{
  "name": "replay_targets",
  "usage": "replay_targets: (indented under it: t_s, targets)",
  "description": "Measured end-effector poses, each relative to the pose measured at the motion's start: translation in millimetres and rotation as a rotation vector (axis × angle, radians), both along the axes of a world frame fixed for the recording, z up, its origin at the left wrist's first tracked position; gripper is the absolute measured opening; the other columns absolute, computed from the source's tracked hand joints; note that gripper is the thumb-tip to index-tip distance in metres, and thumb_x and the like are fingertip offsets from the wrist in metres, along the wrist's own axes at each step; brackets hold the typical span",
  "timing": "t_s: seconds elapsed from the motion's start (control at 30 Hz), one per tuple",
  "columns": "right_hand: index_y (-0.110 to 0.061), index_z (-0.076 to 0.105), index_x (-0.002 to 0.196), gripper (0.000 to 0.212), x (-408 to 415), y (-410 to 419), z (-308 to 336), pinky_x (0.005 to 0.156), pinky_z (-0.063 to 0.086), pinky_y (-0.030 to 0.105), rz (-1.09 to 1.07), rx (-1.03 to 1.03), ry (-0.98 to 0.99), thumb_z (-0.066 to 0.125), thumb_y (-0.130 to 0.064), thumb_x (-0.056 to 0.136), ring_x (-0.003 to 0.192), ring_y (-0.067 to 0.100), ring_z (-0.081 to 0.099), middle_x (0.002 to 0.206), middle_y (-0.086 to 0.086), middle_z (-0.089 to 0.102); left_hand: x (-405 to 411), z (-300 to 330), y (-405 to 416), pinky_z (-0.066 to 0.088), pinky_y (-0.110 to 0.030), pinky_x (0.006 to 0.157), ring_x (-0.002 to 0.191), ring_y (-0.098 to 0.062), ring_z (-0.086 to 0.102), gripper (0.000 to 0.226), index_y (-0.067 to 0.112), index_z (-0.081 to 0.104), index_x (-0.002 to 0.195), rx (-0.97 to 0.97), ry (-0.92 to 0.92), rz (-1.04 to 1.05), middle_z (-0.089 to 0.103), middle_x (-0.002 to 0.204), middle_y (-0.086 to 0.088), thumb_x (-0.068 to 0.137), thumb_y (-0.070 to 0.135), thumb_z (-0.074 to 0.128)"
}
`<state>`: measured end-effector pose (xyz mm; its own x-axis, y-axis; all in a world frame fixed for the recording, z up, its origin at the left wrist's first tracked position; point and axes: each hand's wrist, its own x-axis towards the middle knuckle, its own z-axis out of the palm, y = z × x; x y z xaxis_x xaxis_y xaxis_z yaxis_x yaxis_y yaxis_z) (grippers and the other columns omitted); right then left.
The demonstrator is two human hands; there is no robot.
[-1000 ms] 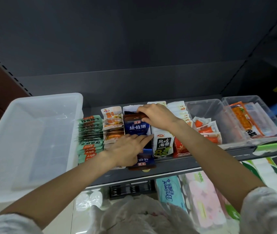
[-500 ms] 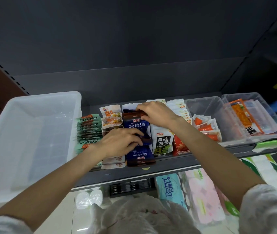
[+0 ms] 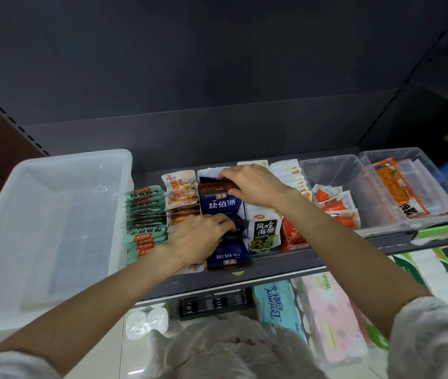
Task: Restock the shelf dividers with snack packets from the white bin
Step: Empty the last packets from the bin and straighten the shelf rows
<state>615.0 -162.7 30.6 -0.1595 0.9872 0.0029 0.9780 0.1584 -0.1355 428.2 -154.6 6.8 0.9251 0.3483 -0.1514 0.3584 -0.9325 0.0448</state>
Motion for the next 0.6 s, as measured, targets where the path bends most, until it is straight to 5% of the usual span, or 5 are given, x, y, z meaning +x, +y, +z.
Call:
replay_targets:
  t_s: [0.23,0.37,0.47,0.6]
  targets:
    - [-0.024,0.047,0.131,0.039,-1,12,-3,0.078,0.044,0.033,0.001,-0.088,0.046,0.054,-0.031,0.093,0.106,0.025,0.059,0.121,0.004,0.063,6,7,26,0.049,-0.030,0.040,0.058,-0.024,0.064,0.037,0.014,0.063,0.100,0.073,-0.351,0.111,0.067,0.083,-0.002,0.068,-0.001,0.074]
    - [-0.023,0.050,0.130,0.037,3,16,16,0.085,0.049,0.037,-0.071,-0.133,0.232,0.052,-0.034,0.095,0.109,0.020,0.059,0.124,0.002,0.061,11,-1,30,0.042,-0.027,0.049,0.076,-0.025,0.065,0.040,0.012,0.060,0.107,0.063,-0.409,0.180,0.063,0.096,-0.005,0.070,0.005,0.073]
    - [-0.022,0.053,0.127,0.035,5,-10,32,0.087,0.048,0.040,-0.105,0.034,0.291,0.053,-0.032,0.094,0.109,0.016,0.056,0.122,-0.002,0.060,12,-2,33,0.046,-0.030,0.057,0.083,-0.025,0.063,0.032,0.014,0.059,0.108,0.021,-0.478,0.189,0.062,0.101,-0.004,0.078,0.013,0.070]
    - [-0.030,0.054,0.121,0.046,-6,-77,38,0.087,0.033,0.020,0.004,-0.076,0.371,0.064,-0.051,0.081,0.108,-0.001,0.040,0.112,-0.020,0.049,6,-1,38,0.051,-0.034,0.063,0.088,-0.025,0.064,0.037,0.015,0.060,0.111,-0.006,-0.529,0.168,0.064,0.105,-0.003,0.076,0.009,0.070]
